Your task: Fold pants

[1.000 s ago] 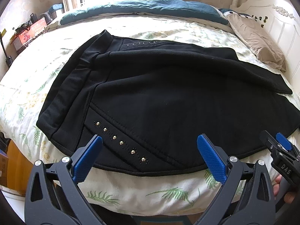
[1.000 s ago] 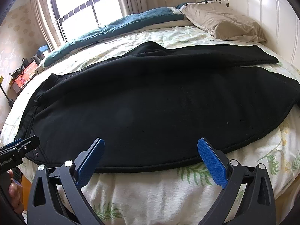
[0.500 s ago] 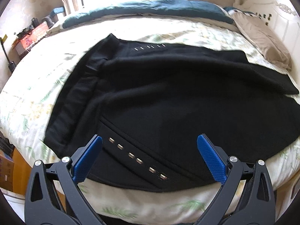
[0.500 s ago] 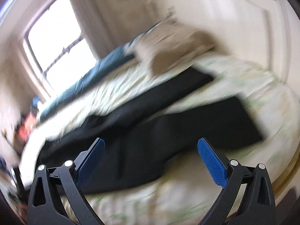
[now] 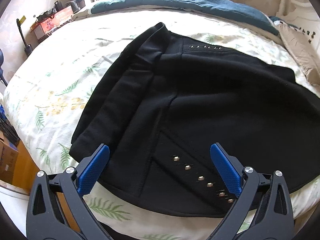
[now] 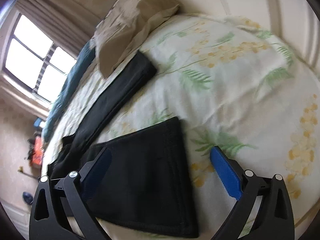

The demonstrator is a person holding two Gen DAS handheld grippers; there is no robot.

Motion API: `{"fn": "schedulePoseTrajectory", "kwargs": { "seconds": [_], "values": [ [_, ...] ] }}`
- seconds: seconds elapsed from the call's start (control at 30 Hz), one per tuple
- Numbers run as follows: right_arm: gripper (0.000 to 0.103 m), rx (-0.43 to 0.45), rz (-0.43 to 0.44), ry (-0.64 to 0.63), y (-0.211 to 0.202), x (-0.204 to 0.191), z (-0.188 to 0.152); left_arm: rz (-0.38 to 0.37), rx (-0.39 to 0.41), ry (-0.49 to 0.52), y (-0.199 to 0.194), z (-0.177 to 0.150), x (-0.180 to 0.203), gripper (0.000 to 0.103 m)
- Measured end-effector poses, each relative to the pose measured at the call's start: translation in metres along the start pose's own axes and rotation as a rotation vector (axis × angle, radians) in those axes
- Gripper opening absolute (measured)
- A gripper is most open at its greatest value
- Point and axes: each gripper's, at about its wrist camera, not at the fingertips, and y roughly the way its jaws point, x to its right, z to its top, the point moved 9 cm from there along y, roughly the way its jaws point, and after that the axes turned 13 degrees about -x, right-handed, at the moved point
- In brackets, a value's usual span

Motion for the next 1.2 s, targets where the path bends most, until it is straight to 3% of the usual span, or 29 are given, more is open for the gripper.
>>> {"fn": "schedulePoseTrajectory", "kwargs": {
  "seconds": [0.03,0.07,0.1,0.17,0.3,0.37,0.47,0.53,0.63,0.67,0.73,0.83,0.97,1.1,1.2],
  "values": [
    [0.061,-0.02,-0.029,-0.018,0.001,-0.001,-0.003,0.006,-0.007,0.005,0.003,-0.001,-0.001,0.101],
    [0.037,-0.049,-0.056,-0.028,0.006,0.0,-0.006,0.007,-0.017,0.007,0.006,-0.002,-0.002,0.101],
    [0.025,-0.068,-0.053,-0.029,0.008,-0.001,-0.007,0.001,-0.021,0.006,0.008,-0.002,-0.003,0.101],
    [0.016,-0.075,-0.044,-0.06,0.006,-0.006,-0.009,-0.018,-0.026,-0.007,0.01,-0.002,-0.005,0.101],
    [0.012,0.007,-0.122,-0.083,-0.013,-0.005,0.004,-0.046,-0.034,-0.012,0.014,-0.001,-0.009,0.101],
    [0.012,0.022,-0.154,-0.064,-0.013,0.004,0.012,-0.065,-0.029,-0.008,0.014,-0.002,-0.01,0.101],
    [0.013,-0.026,-0.203,-0.076,0.01,0.013,0.016,-0.088,-0.023,-0.002,0.016,-0.005,-0.011,0.101],
    [0.014,-0.005,-0.184,-0.063,0.007,0.015,0.02,-0.104,-0.021,-0.002,0.017,-0.006,-0.011,0.101],
    [0.022,0.042,-0.145,0.013,-0.004,0.027,0.027,-0.121,-0.008,0.009,0.018,-0.008,-0.011,0.101],
    [0.03,0.063,-0.163,0.038,-0.01,0.034,0.028,-0.121,0.004,0.018,0.018,-0.008,-0.011,0.101],
    [0.034,0.118,-0.233,0.11,-0.024,0.046,0.028,-0.118,0.017,0.033,0.018,-0.008,-0.01,0.101],
    [0.049,0.168,-0.343,0.112,-0.035,0.034,0.025,-0.124,0.013,0.064,0.016,-0.007,-0.008,0.101],
    [0.069,0.199,-0.262,0.015,-0.026,-0.037,0.019,-0.09,0.018,0.132,0.003,-0.004,-0.005,0.101],
    [0.069,0.161,-0.195,-0.159,0.006,-0.122,0.014,-0.073,0.113,0.234,-0.035,0.011,-0.005,0.101],
    [0.07,0.091,-0.156,-0.323,0.043,-0.193,0.008,-0.122,0.105,0.27,-0.043,0.042,-0.01,0.101]
  ]
}}
